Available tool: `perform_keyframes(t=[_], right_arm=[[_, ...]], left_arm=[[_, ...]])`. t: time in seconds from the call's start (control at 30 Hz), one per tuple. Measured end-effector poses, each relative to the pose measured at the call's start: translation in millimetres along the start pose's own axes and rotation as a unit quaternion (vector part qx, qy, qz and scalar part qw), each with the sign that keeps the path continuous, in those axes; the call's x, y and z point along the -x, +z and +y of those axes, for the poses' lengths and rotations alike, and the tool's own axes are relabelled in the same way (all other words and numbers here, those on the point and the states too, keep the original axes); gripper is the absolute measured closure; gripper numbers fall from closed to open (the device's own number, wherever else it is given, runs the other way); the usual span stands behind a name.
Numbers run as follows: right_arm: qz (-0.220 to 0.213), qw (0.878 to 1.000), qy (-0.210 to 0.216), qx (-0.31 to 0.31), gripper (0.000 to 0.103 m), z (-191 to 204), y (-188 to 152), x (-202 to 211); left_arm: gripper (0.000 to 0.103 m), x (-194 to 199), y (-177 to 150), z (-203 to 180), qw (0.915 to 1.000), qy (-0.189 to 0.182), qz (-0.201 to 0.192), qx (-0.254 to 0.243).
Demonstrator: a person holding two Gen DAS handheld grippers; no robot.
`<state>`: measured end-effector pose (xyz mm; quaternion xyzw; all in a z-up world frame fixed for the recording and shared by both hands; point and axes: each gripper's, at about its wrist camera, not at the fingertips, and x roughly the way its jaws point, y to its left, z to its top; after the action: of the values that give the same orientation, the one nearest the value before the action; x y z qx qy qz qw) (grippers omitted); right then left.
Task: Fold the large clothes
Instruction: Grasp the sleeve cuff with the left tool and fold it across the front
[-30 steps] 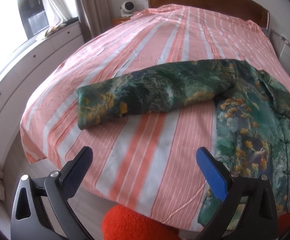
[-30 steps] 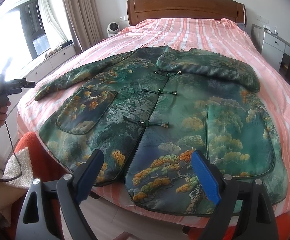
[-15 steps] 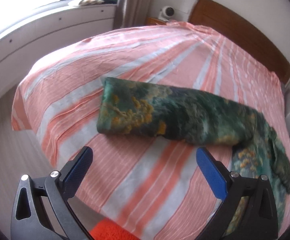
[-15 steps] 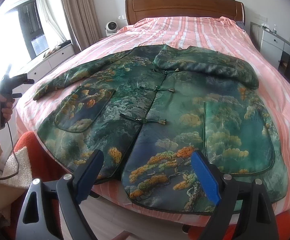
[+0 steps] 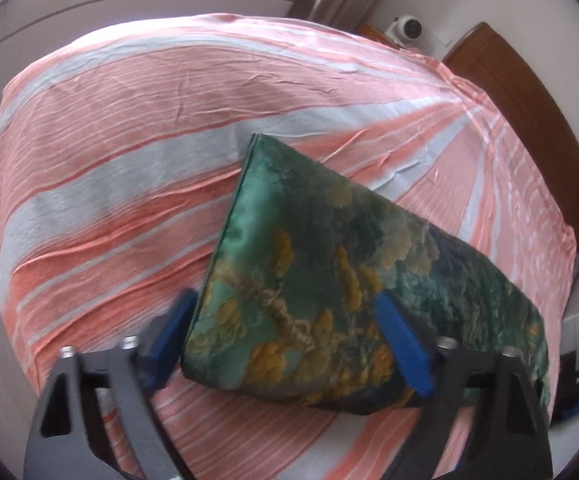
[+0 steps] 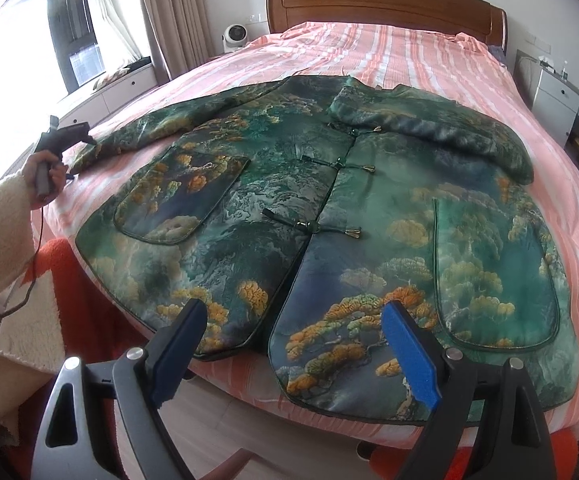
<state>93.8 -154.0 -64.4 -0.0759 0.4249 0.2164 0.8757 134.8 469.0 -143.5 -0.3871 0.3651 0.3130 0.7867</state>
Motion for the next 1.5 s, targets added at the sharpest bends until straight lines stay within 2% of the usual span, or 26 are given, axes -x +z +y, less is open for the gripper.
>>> perform_keyframes(t=[0.03,0.07,0.1,0.17,0.27,0.37,0.47,0.57,0.7,0.8,0.93,1.0,1.1,1.2,1.3,1.47,1.5], right_arm=[[-0.003,1.000,-0.003,0.003,0.015,0.9,-0.2,0.9],[-0.006,1.000,-0.005,0.006,0.015,1.2,-0.6,1.5],[-0.009,1.000,-0.006,0.007,0.015,1.3,-1.2,1.9],[-0.014,1.000,-0.006,0.008,0.015,-0.3,-3.1,1.1],[-0.018,1.000,0.000,0.001,0.015,-6.1,-7.0,-1.8],[-0.021,1.000,0.009,-0.010,0.015,-14.9,-10.6,-3.7],[-0.029,0.999,0.012,-0.021,0.015,-22.4,-13.9,-2.2],[-0.036,0.999,0.014,-0.037,0.015,-31.1,-17.8,1.2],[-0.043,0.998,0.010,-0.051,0.015,-40.4,-23.3,6.2],[-0.049,0.997,0.004,-0.059,0.015,-48.7,-27.3,10.8],[-0.051,0.996,-0.005,-0.078,0.015,-63.9,-33.2,15.8],[-0.053,0.995,-0.011,-0.086,0.015,-71.0,-36.6,18.2],[-0.054,0.993,-0.017,-0.099,0.015,-80.3,-41.6,20.4],[-0.052,0.993,-0.017,-0.108,0.015,-85.4,-44.6,18.3],[-0.053,0.992,-0.015,-0.115,0.015,-90.0,-46.1,17.8],[-0.055,0.991,-0.015,-0.124,0.015,-95.1,-47.5,16.0],[-0.054,0.990,-0.014,-0.126,0.015,-95.5,-48.0,15.1]], left_arm=[[0.043,-1.0,0.9,-5.0,0.9997,0.022,0.001,-0.013],[0.064,-0.3,1.7,-9.3,0.9988,0.041,-0.003,-0.028],[0.076,1.4,2.9,-12.0,0.9976,0.056,-0.007,-0.042],[0.091,13.5,5.8,-19.0,0.9966,0.057,-0.016,-0.056],[0.094,49.3,10.9,-42.4,0.9929,0.054,-0.053,-0.092],[0.095,90.1,11.7,-86.8,0.9827,0.042,-0.095,-0.154],[0.097,127.1,4.2,-140.9,0.9700,0.010,-0.124,-0.209],[0.098,157.1,-11.6,-202.9,0.9579,-0.040,-0.134,-0.250],[0.099,181.8,-53.0,-293.0,0.9339,-0.101,-0.138,-0.314],[0.099,184.1,-92.1,-352.9,0.9159,-0.130,-0.128,-0.357],[0.099,171.8,-154.2,-418.3,0.8926,-0.151,-0.105,-0.412],[0.099,165.4,-192.7,-444.6,0.8764,-0.156,-0.094,-0.446],[0.099,155.2,-238.4,-475.9,0.8576,-0.165,-0.078,-0.481],[0.100,147.4,-269.4,-500.2,0.8481,-0.177,-0.063,-0.495],[0.100,144.4,-296.5,-524.7,0.8351,-0.193,-0.053,-0.513],[0.099,124.8,-326.2,-541.5,0.8164,-0.216,-0.022,-0.535],[0.099,114.4,-335.6,-543.4,0.8115,-0.219,-0.004,-0.542]])
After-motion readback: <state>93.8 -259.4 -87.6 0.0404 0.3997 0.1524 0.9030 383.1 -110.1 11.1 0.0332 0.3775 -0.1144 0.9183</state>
